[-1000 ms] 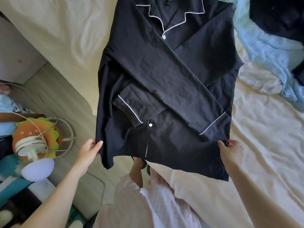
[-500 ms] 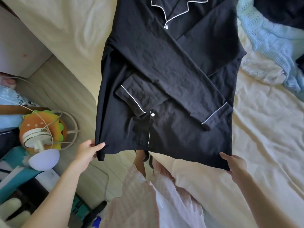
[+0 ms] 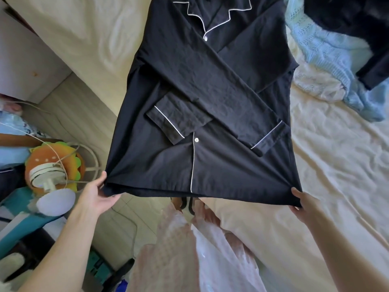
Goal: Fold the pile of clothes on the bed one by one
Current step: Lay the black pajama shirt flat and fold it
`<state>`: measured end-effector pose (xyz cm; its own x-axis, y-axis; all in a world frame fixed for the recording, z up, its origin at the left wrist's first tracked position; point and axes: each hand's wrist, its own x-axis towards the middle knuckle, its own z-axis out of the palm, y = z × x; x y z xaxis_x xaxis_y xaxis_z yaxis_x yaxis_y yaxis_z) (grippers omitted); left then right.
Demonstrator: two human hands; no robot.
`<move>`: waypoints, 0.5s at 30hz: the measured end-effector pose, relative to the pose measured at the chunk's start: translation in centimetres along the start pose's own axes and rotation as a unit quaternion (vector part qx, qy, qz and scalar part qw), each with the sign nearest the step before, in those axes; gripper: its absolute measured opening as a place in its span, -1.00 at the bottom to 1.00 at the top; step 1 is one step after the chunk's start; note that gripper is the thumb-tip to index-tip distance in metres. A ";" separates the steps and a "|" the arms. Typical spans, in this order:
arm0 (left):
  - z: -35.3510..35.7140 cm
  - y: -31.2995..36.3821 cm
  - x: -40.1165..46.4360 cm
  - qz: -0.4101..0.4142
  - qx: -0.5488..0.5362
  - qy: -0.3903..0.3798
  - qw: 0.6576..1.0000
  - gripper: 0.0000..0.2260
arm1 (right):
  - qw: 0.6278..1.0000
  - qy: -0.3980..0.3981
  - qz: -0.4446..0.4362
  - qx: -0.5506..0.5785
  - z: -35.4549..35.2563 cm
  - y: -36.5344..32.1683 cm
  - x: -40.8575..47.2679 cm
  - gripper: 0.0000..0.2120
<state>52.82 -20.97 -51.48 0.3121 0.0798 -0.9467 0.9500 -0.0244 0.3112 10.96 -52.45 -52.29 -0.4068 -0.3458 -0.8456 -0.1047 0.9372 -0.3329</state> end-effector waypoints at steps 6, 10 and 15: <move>-0.3 -0.7 1.0 0.052 0.139 0.038 0.988 -0.76 | 0.999 0.001 -0.006 0.038 -0.5 0.3 -0.1 -0.56; -0.4 -1.4 0.8 0.161 0.274 0.027 0.948 -0.74 | 1.000 0.014 -0.013 -0.012 -0.6 1.5 -0.2 -0.66; -2.3 -1.7 -0.1 0.104 0.291 -0.059 0.949 -0.85 | 0.996 0.036 -0.038 -0.077 -0.8 2.5 -0.3 -0.69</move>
<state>51.21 -18.67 -51.73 0.4581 -0.0981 -0.8835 0.6979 -0.5759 0.4258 10.10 -49.94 -52.56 -0.4551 -0.4173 -0.7866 -0.2732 0.9062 -0.3227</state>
